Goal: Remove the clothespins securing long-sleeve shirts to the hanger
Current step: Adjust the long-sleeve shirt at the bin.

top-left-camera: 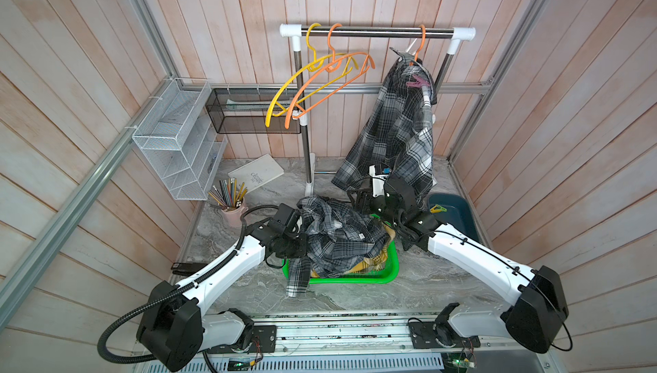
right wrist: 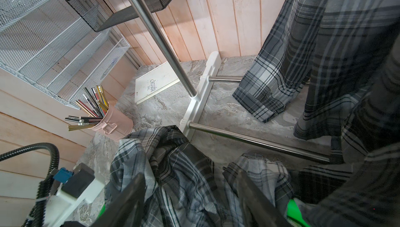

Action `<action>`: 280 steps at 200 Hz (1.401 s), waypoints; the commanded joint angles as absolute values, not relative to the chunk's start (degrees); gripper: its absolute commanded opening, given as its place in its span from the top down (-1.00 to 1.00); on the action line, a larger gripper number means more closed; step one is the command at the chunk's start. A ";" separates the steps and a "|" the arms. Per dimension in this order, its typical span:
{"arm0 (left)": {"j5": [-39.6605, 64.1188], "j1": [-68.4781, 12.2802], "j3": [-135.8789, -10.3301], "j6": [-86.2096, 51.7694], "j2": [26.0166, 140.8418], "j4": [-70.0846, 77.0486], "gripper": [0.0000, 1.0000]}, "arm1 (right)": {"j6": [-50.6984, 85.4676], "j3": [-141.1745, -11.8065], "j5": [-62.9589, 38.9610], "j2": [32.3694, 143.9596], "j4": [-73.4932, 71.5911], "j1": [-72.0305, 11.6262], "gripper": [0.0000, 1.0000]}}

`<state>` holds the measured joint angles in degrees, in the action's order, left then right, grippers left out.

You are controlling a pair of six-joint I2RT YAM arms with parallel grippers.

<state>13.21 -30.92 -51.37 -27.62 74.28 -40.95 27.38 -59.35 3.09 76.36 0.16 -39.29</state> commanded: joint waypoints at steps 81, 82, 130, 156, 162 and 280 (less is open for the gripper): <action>11.33 -30.96 -48.00 -29.79 81.48 -28.57 1.00 | 27.43 -56.86 3.90 75.59 1.13 -38.14 -0.36; 11.33 -30.99 -47.90 -29.75 81.52 -28.52 1.00 | 27.42 -56.86 3.88 75.63 1.18 -38.10 -0.36; 11.23 -30.90 -49.06 -28.22 76.56 -29.87 -0.10 | 25.91 -58.34 4.33 74.52 2.92 -37.91 -0.36; 13.02 -30.85 -52.16 -25.98 70.34 -30.47 -0.95 | 23.38 -60.60 6.37 72.98 5.16 -37.93 -0.36; 13.57 -30.85 -52.71 -25.26 68.83 -30.33 -1.00 | 22.67 -61.36 6.76 72.74 5.88 -37.89 -0.35; 11.69 -24.37 -51.69 -20.14 50.19 -12.42 -1.00 | -1.69 -111.29 19.20 89.84 18.66 -45.47 -0.47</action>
<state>12.91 -24.73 -52.53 -21.71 50.59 -17.02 6.11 -99.94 13.39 84.75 12.14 -43.09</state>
